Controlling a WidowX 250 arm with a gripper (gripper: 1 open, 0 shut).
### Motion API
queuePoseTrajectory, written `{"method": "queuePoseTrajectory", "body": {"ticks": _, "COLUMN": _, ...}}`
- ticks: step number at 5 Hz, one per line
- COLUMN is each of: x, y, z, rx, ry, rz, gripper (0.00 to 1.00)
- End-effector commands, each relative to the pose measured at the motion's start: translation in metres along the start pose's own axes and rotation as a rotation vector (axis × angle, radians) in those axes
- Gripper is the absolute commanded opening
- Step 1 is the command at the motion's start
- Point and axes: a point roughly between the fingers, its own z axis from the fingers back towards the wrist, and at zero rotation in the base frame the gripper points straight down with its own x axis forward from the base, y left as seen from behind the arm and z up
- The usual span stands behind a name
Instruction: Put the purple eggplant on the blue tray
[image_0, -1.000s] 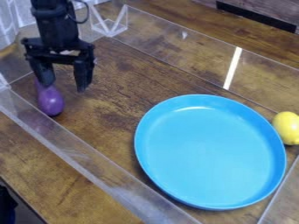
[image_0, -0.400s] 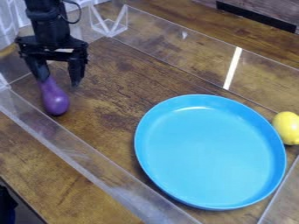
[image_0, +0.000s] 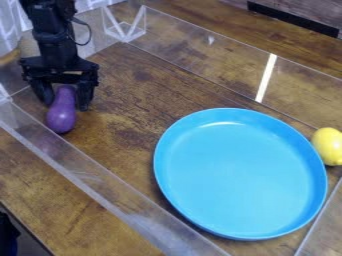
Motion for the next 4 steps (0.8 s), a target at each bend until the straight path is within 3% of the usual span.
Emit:
{"method": "queuePoseTrajectory", "body": {"ticks": 1, "x": 0.006, "y": 0.000, "z": 0.007, "rx": 0.002, "ry": -0.016, "rz": 0.018, "gripper": 0.00}}
{"method": "queuePoseTrajectory", "body": {"ticks": 2, "x": 0.005, "y": -0.004, "z": 0.010, "rx": 0.002, "ry": -0.020, "rz": 0.008, "gripper": 0.00}}
{"method": "queuePoseTrajectory", "body": {"ticks": 4, "x": -0.012, "y": -0.053, "z": 0.069, "rx": -0.014, "ry": -0.107, "rz": -0.158, "gripper": 0.00}}
